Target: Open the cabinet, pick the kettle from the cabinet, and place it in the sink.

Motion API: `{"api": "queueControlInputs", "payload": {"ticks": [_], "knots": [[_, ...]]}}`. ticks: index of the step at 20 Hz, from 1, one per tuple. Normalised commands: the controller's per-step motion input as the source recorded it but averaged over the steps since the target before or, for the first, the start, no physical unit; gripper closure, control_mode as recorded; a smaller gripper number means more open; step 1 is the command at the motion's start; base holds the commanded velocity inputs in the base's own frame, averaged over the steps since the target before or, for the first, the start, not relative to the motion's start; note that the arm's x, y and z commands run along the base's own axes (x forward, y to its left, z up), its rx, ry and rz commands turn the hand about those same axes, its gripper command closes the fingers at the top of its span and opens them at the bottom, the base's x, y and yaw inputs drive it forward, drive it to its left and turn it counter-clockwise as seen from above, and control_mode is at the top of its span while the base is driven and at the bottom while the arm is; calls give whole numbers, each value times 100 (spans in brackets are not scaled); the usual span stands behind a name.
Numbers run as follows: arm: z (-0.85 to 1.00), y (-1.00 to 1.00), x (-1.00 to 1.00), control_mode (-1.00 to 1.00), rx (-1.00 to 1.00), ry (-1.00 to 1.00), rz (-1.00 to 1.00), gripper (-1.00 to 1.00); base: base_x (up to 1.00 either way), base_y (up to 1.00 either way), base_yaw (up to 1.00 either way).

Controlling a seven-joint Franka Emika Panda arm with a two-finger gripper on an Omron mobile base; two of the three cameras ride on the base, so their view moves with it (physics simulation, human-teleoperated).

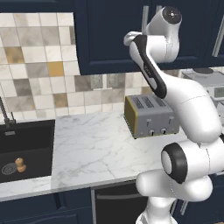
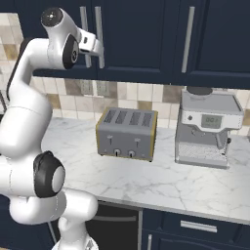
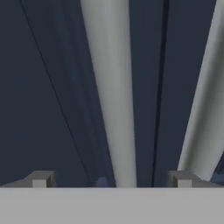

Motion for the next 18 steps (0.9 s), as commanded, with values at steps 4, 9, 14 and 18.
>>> {"api": "queueControlInputs", "payload": {"ticks": [4,9,14,18], "knots": [[-10,0,30,-100,2,0,4,-100,0,0,0],[-8,0,33,-100,2,2,4,-100,0,0,0],[-9,0,36,-100,1,6,4,-100,0,0,0],[-9,1,37,-100,0,7,4,-100,0,0,0]]}}
